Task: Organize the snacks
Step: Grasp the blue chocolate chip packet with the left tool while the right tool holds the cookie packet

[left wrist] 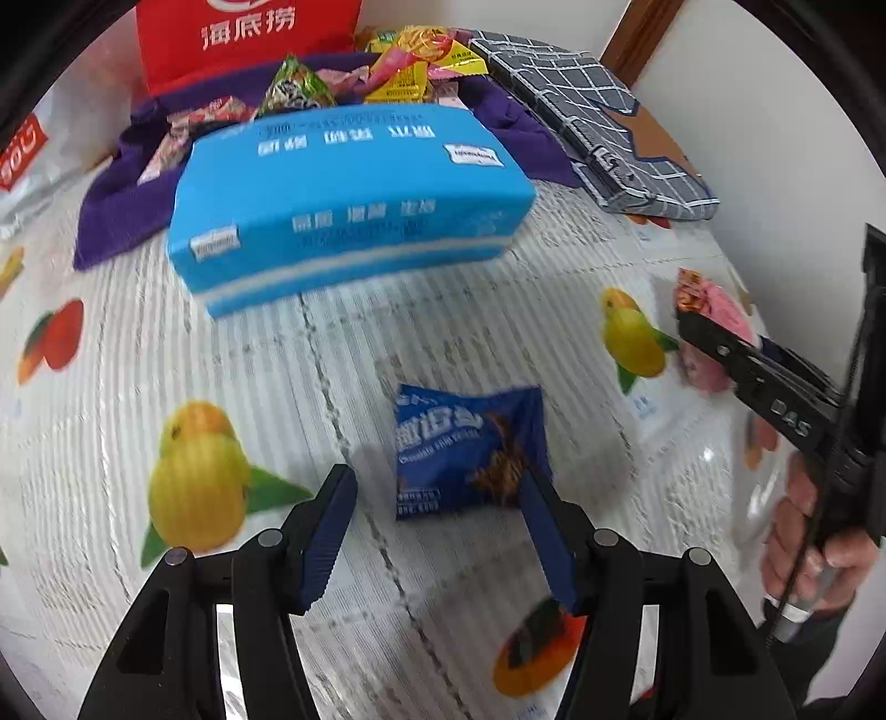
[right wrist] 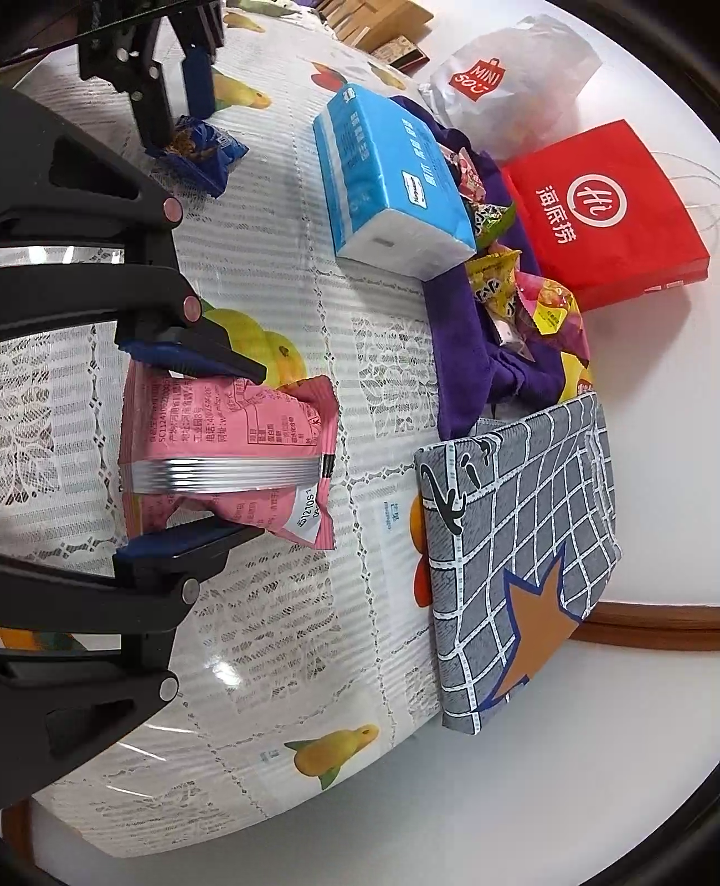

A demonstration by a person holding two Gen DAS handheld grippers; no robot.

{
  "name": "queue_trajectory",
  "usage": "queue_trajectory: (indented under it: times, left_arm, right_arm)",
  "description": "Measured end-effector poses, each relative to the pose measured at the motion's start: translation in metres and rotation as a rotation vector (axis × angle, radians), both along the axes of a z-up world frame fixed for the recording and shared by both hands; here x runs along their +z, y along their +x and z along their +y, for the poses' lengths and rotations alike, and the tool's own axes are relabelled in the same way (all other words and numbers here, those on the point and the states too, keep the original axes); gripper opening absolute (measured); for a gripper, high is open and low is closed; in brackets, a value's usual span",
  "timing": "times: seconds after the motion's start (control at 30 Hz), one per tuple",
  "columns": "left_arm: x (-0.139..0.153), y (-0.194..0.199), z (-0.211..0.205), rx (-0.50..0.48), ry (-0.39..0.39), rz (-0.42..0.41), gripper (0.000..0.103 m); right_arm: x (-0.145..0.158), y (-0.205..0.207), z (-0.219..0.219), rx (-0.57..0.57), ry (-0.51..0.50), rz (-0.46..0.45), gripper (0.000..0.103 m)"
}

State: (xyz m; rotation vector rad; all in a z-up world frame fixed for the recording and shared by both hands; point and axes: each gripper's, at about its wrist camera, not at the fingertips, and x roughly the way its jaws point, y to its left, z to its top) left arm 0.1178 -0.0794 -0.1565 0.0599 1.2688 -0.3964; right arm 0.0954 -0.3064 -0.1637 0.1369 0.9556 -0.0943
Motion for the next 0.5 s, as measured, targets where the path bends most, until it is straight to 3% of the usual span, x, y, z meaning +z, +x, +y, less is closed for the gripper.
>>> queue_trajectory:
  times: [0.2,0.5]
  left_arm:
    - [-0.004,0.009,-0.011,-0.001,0.019,-0.015,0.063]
    - [-0.009,0.014,-0.045,-0.049,0.095,-0.113,0.065]
  right_arm:
    - [-0.002,0.000,-0.004,0.002,0.010,-0.003,0.047]
    - [-0.003,-0.002,-0.006,0.011,0.006,0.001,0.047]
